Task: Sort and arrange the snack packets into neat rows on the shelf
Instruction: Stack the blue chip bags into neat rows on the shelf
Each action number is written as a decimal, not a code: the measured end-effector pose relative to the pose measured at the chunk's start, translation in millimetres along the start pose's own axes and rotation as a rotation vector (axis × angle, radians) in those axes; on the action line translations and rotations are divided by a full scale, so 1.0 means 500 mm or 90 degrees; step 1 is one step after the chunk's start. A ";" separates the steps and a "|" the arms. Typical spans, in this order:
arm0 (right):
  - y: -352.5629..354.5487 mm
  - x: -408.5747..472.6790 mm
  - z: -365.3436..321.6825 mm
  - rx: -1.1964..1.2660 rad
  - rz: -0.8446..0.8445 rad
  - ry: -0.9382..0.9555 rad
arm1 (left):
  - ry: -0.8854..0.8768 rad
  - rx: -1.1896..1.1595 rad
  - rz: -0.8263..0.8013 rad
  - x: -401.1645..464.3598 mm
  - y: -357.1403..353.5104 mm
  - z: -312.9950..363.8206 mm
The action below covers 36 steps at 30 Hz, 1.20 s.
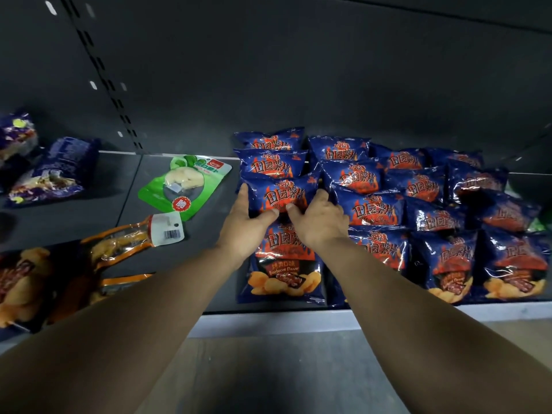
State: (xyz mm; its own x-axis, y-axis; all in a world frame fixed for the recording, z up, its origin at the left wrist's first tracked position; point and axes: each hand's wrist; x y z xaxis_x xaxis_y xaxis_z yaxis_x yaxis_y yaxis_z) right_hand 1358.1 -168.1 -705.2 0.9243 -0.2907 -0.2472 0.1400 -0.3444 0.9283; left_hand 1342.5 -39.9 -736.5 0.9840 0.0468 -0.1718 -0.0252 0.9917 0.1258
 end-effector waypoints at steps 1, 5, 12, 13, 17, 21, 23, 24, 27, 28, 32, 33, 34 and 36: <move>0.000 -0.001 0.001 0.002 0.005 0.004 | 0.001 -0.002 0.001 0.001 0.001 -0.002; 0.000 -0.005 0.003 -0.004 0.011 0.011 | -0.002 -0.015 -0.006 0.002 0.006 -0.007; 0.009 -0.019 -0.046 0.035 0.143 0.145 | -0.055 0.128 0.079 0.006 0.020 -0.002; 0.007 -0.024 -0.060 0.043 0.144 0.178 | -0.048 0.169 0.096 0.003 0.028 0.003; -0.021 -0.057 -0.126 0.104 0.053 0.263 | -0.026 0.348 0.113 -0.036 0.081 0.024; -0.058 -0.100 -0.193 0.117 -0.030 0.294 | -0.021 0.439 0.131 -0.103 0.168 0.016; -0.081 -0.120 -0.220 0.110 -0.064 0.308 | -0.001 0.478 0.160 -0.138 0.219 0.007; -0.094 -0.127 -0.232 0.105 -0.088 0.321 | 0.008 0.501 0.166 -0.152 0.243 0.006; -0.121 -0.148 -0.266 0.091 -0.153 0.343 | 0.031 0.558 0.192 -0.176 0.316 0.027; -0.127 -0.155 -0.277 0.079 -0.166 0.353 | 0.040 0.581 0.205 -0.178 0.340 0.033; -0.137 -0.184 -0.304 0.070 -0.181 0.373 | 0.123 0.709 0.229 -0.178 0.418 0.032; -0.141 -0.192 -0.305 0.063 -0.186 0.381 | 0.151 0.743 0.224 -0.180 0.434 0.028; -0.145 -0.200 -0.305 0.048 -0.191 0.396 | 0.176 0.780 0.205 -0.183 0.448 0.020; -0.151 -0.211 -0.309 0.017 -0.199 0.420 | 0.210 0.824 0.166 -0.188 0.469 0.002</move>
State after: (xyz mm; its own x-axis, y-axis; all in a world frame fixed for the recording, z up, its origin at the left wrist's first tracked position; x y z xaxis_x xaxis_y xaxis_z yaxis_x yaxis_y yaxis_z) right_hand 1305.0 26.5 -706.1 0.8655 0.4202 -0.2726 0.4311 -0.3479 0.8325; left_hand 1244.0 188.1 -689.9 0.8842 0.4205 -0.2032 0.1595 0.1371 0.9776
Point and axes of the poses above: each hand's wrist, its own x-axis towards the middle knuckle, its own y-axis out of the back of the hand, z = x × y, and after that the axes turned 6 degrees about -y, right-handed
